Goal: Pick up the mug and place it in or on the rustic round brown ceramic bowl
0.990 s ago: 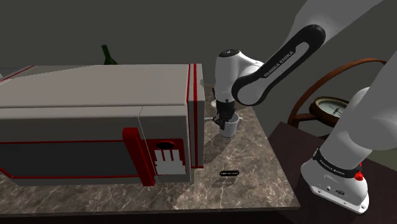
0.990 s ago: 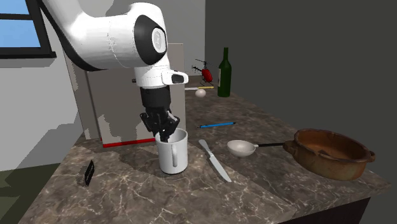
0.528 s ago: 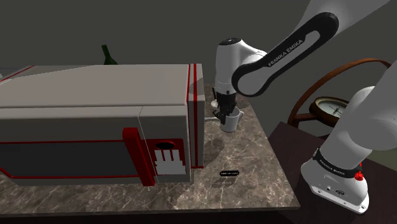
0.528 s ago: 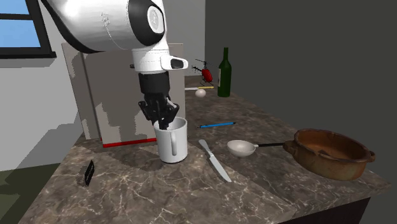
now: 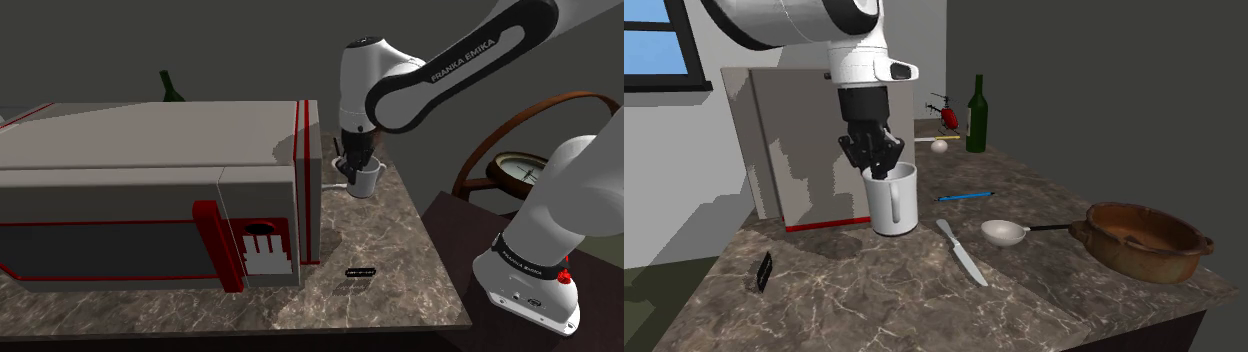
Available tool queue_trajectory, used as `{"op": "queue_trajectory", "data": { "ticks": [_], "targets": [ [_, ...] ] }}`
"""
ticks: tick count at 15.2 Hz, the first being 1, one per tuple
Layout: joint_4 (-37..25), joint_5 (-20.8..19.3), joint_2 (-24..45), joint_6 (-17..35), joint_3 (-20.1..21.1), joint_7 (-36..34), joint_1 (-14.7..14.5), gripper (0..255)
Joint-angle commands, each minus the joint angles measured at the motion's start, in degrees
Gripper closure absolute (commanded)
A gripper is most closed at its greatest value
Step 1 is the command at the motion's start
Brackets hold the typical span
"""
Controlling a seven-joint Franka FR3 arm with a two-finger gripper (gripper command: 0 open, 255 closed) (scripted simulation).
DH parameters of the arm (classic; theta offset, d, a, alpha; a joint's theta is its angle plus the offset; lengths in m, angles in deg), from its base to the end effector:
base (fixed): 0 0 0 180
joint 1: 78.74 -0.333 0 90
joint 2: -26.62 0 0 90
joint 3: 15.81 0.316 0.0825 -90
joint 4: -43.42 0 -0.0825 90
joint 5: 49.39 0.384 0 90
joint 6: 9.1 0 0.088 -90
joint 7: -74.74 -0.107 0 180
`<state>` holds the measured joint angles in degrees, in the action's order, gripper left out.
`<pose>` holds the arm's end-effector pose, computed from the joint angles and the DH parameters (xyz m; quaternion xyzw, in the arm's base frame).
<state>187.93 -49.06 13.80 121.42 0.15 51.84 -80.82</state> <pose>0.4169 0.1342 0.3532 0.9983 -0.0480 -0.0036 0.0316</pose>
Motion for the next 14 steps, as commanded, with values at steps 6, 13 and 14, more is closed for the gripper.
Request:
{"op": "queue_trajectory", "data": {
  "ticks": [6, 13, 14],
  "targets": [
    [-2.7, 1.0, -3.7, -6.3, -0.6, 1.1, -0.3, 255],
    [-6.2, -0.3, -3.3, -9.3, -3.5, 5.3, 1.8, 255],
    [-6.9, -0.8, -2.6, -9.3, -4.4, 6.5, 2.5, 255]
  ]
}}
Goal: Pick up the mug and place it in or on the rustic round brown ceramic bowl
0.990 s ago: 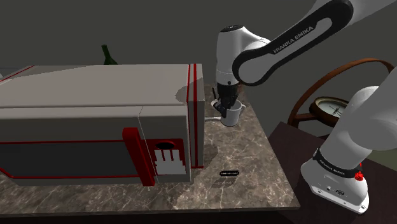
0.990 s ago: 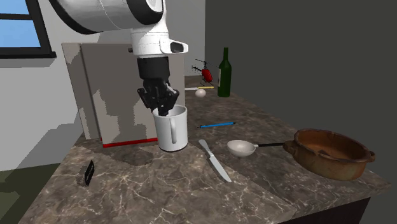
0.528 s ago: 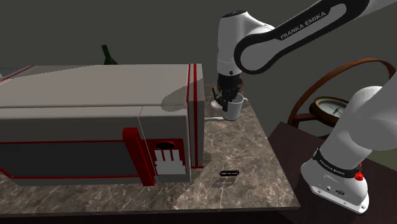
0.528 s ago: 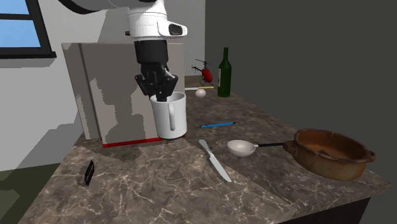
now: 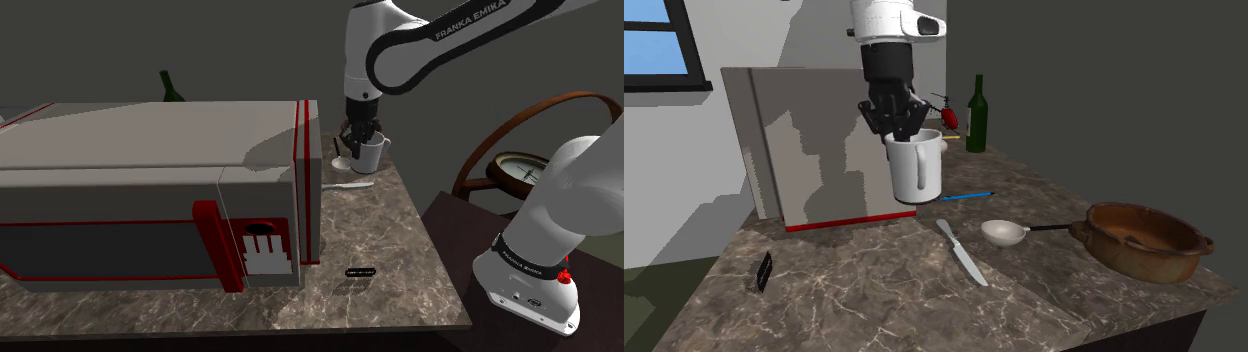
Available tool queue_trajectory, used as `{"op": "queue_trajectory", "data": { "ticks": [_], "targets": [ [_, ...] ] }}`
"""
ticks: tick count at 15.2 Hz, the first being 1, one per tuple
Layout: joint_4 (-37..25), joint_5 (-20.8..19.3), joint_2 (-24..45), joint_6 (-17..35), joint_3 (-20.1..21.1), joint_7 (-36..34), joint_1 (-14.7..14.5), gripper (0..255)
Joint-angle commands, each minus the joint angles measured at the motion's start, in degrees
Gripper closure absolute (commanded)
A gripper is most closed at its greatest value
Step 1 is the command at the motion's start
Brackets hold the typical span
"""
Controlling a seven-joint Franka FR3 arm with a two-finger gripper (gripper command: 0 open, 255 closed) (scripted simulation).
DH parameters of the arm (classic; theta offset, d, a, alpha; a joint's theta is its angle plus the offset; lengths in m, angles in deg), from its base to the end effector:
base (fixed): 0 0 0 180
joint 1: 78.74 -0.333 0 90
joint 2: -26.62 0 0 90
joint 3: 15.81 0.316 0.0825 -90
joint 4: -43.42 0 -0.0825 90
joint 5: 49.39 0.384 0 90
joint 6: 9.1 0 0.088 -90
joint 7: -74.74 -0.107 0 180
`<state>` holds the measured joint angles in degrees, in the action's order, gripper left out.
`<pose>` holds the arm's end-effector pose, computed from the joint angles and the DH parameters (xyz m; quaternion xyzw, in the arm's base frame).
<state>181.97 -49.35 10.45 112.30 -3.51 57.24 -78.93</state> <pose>0.4356 0.0976 0.4121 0.9983 -0.0483 -0.0037 0.0314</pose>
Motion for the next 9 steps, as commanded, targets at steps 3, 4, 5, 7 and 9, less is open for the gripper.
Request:
{"op": "queue_trajectory", "data": {
  "ticks": [3, 4, 5, 7, 9],
  "targets": [
    [-3.5, -1.8, 3.3, -0.1, -3.2, 4.7, 2.7, 255],
    [-4.5, -2.1, 4.2, -0.2, -4.0, 5.9, 3.3, 255],
    [-5.6, -2.5, 5.2, -0.2, -4.7, 7.0, 3.9, 255],
    [-7.9, -3.1, 7.2, -0.4, -6.2, 9.3, 5.1, 255],
    [-10.5, -3.6, 9.4, -0.6, -7.6, 11.6, 6.3, 255]
  ]
}}
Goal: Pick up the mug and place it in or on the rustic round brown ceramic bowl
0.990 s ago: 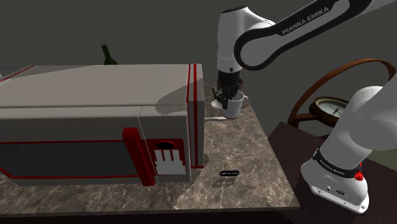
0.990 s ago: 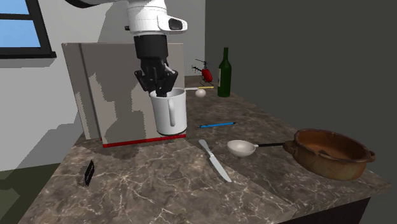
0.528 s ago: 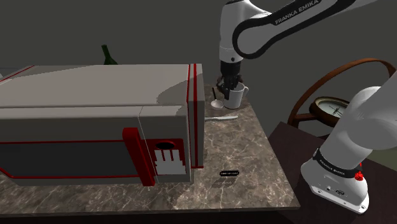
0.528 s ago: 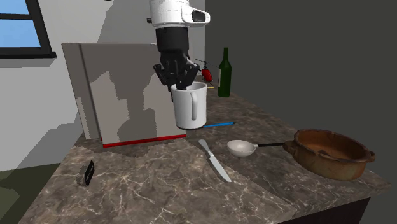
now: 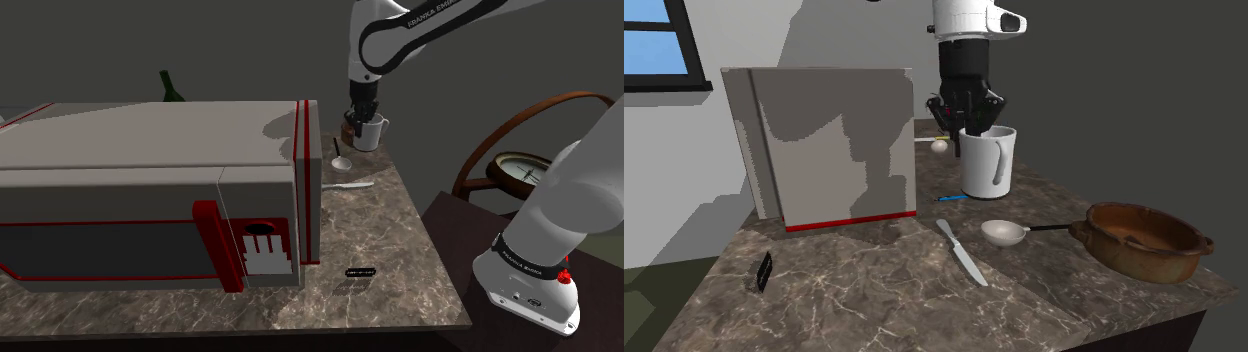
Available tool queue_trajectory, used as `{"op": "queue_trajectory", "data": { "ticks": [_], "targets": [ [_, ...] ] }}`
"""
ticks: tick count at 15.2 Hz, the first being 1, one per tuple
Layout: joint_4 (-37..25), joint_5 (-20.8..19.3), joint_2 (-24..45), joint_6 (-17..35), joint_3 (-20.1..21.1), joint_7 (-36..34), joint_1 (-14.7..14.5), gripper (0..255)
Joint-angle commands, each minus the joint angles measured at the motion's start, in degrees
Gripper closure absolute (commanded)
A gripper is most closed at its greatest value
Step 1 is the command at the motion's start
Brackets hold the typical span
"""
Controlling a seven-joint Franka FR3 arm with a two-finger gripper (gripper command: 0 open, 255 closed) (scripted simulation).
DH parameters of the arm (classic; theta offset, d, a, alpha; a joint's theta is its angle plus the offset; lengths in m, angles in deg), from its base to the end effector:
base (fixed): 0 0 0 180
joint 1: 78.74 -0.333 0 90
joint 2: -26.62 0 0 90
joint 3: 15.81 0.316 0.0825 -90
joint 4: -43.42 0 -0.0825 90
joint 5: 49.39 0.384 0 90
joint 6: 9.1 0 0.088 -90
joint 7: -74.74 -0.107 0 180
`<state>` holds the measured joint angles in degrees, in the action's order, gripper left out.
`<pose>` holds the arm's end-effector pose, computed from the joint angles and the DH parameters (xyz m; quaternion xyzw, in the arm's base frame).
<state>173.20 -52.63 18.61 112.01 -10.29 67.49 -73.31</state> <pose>0.4944 -0.0012 0.4171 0.9983 -0.0482 -0.0042 0.0311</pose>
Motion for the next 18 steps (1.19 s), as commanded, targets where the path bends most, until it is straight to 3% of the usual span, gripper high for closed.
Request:
{"op": "queue_trajectory", "data": {
  "ticks": [1, 10, 18],
  "targets": [
    [-3.0, -0.5, 2.4, -0.5, -1.5, 2.5, 1.2, 255],
    [-18.3, -0.8, 14.3, -3.3, -6.4, 12.3, 6.1, 255],
    [-37.5, 0.7, 27.6, -8.7, -9.1, 20.1, 10.6, 255]
  ]
}}
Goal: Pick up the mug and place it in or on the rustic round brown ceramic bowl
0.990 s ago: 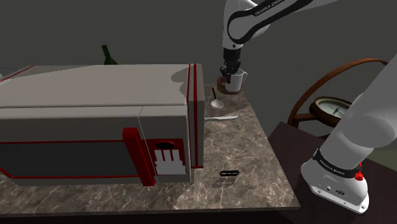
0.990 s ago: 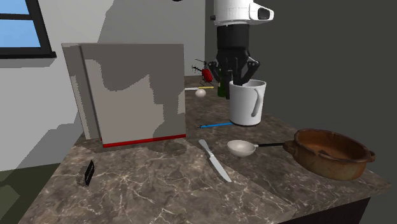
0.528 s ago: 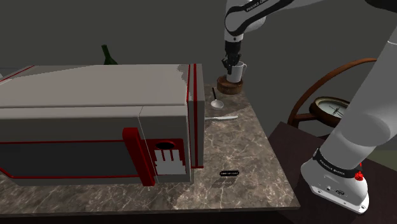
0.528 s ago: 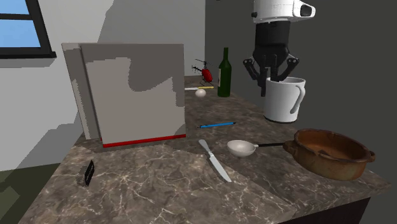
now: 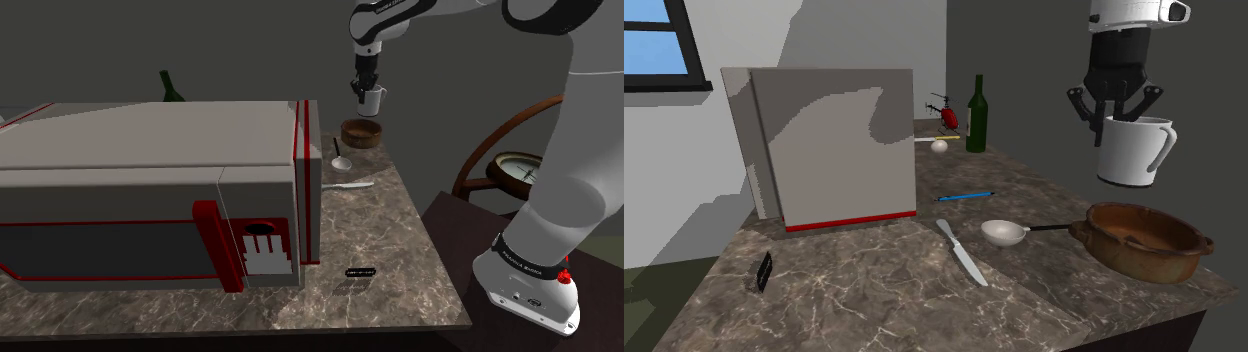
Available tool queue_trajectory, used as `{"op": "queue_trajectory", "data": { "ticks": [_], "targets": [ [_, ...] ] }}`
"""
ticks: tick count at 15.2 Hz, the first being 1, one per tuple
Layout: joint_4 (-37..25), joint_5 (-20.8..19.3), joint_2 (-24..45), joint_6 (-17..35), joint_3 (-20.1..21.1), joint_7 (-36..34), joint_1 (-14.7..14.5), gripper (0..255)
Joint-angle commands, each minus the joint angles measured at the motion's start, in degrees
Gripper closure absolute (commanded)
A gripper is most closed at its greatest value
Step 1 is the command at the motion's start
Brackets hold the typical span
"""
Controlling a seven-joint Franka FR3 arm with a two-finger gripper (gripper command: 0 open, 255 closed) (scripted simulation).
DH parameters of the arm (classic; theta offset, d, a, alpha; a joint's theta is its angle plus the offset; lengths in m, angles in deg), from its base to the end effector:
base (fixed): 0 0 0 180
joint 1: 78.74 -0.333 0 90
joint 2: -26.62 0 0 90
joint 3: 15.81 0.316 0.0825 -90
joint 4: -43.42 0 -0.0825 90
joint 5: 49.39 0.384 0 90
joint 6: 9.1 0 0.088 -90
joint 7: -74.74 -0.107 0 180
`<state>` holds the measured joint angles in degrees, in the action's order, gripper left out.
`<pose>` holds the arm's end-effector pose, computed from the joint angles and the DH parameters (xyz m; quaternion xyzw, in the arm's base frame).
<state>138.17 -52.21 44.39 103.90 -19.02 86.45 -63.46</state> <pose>0.6167 -0.2059 0.4320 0.9983 -0.0482 -0.0039 0.0313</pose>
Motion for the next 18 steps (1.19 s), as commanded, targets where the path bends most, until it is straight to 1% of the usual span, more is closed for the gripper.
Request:
{"op": "queue_trajectory", "data": {
  "ticks": [1, 3, 4, 18],
  "targets": [
    [-5.3, 0.5, 3.7, -1.5, -0.6, 2.1, 1.3, 255],
    [-11.7, 1.0, 7.8, -3.7, -0.9, 3.8, 2.6, 255],
    [-16.4, 1.3, 10.8, -5.4, -1.2, 4.9, 3.5, 255],
    [-9.6, 1.3, 13.4, 4.0, -1.0, 4.5, 3.5, 255]
  ]
}}
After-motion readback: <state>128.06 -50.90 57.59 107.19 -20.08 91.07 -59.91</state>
